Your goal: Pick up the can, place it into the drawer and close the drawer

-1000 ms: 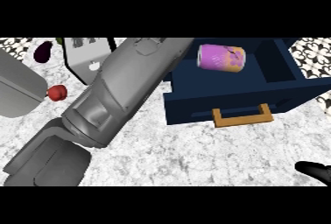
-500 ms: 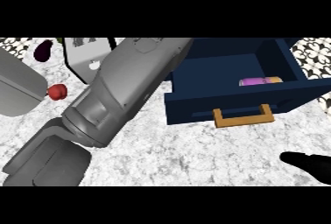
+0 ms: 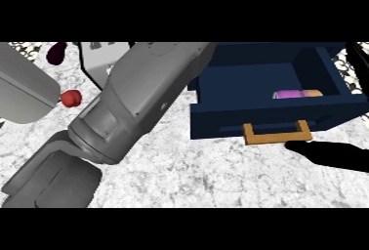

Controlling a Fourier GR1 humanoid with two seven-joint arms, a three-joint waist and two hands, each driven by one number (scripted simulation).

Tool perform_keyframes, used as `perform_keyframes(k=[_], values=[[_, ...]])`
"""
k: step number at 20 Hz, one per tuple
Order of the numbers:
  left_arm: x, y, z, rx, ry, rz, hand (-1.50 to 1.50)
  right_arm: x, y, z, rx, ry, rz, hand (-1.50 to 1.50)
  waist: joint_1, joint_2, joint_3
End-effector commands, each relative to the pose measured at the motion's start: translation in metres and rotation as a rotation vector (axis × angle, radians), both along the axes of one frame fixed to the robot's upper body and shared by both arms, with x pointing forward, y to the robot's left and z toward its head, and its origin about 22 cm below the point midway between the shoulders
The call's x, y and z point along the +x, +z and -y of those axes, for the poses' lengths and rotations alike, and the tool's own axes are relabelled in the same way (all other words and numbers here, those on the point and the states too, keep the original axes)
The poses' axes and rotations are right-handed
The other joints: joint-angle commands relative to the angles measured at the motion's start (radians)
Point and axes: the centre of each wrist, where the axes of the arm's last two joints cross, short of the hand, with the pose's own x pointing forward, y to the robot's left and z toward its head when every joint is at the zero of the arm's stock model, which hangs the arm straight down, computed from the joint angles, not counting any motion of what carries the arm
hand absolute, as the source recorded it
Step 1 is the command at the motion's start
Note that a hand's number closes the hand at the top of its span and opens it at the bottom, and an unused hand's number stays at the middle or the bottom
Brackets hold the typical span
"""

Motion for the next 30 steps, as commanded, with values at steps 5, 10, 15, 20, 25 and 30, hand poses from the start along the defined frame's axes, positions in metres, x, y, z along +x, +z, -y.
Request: perform_keyframes(k=[5, 10, 15, 20, 25, 30], values=[[0.000, 0.006, 0.003, 0.046, 0.015, 0.031, -1.50, 0.042, -0.029, -0.045, -0.247, -0.016, -0.009, -1.50, 0.031, -0.010, -0.001], [0.004, 0.007, -0.004, 0.020, -0.004, 0.003, -1.50, 0.073, -0.062, -0.044, -0.377, -0.062, -0.026, -1.50, 0.049, -0.010, -0.001], [0.018, 0.010, -0.039, 0.015, -0.005, 0.010, -1.50, 0.103, -0.086, -0.058, -0.427, -0.082, -0.029, -1.50, 0.068, -0.015, -0.001], [0.017, 0.000, -0.040, 0.020, 0.012, -0.003, -1.50, 0.127, -0.128, -0.063, -0.443, -0.112, -0.024, -1.50, 0.098, -0.019, -0.001], [0.018, 0.006, -0.053, 0.023, 0.036, 0.002, -1.50, 0.157, -0.117, -0.082, -0.473, -0.217, 0.014, -1.50, 0.111, -0.023, -0.002], [0.023, 0.016, -0.079, 0.020, 0.040, -0.014, -1.50, 0.177, -0.112, -0.068, -0.439, -0.290, 0.087, -1.50, 0.116, -0.019, -0.001]])
